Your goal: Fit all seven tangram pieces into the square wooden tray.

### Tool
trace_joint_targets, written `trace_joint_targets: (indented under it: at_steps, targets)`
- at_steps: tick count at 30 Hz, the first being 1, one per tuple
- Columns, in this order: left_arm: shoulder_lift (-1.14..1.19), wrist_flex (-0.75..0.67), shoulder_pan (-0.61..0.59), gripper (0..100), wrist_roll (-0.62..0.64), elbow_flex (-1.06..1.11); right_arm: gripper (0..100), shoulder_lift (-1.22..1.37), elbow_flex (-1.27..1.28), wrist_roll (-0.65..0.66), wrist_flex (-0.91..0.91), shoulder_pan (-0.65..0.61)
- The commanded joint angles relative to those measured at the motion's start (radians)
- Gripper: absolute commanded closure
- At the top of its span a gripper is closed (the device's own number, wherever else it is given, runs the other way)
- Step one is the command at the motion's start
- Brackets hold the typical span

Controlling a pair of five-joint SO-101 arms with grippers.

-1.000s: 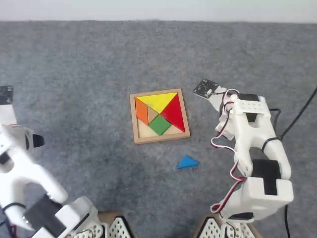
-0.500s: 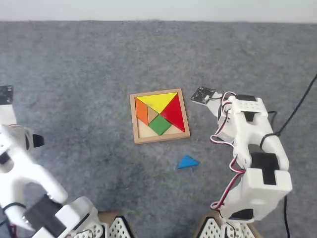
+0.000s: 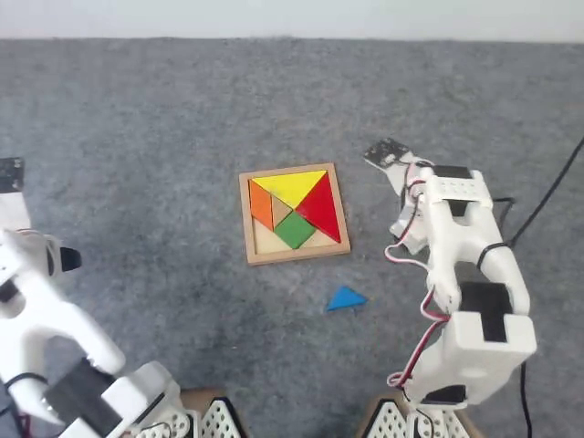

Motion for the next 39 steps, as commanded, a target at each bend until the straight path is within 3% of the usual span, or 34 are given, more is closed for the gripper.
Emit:
trace_joint_targets:
  at_steps: [1,13,21,26,30,39]
  targets:
    - [-0.011,0.011,0.003,72,-0.011,-0.013,84.3,-0.104,-0.061,-0.1,0.025,-0.071]
    - [-0.011,0.008,0.003,72,-0.011,-0.01,84.4,-0.191,-0.169,-0.486,0.076,-0.367]
    - [-0.003,-0.003,-0.008,72,-0.012,-0.013,84.5,0.07,-0.485,-0.641,0.148,-0.651]
    - [-0.002,-0.126,-0.103,72,-0.014,-0.018,84.5,0.302,-0.713,-0.72,0.193,-0.702]
    - [-0.002,-0.137,-0.121,72,-0.061,-0.018,84.5,0.426,-0.825,-0.781,0.234,-0.731]
    - [-0.002,-0.137,-0.121,72,-0.061,-0.016,84.0,0.484,-0.856,-0.778,0.265,-0.76]
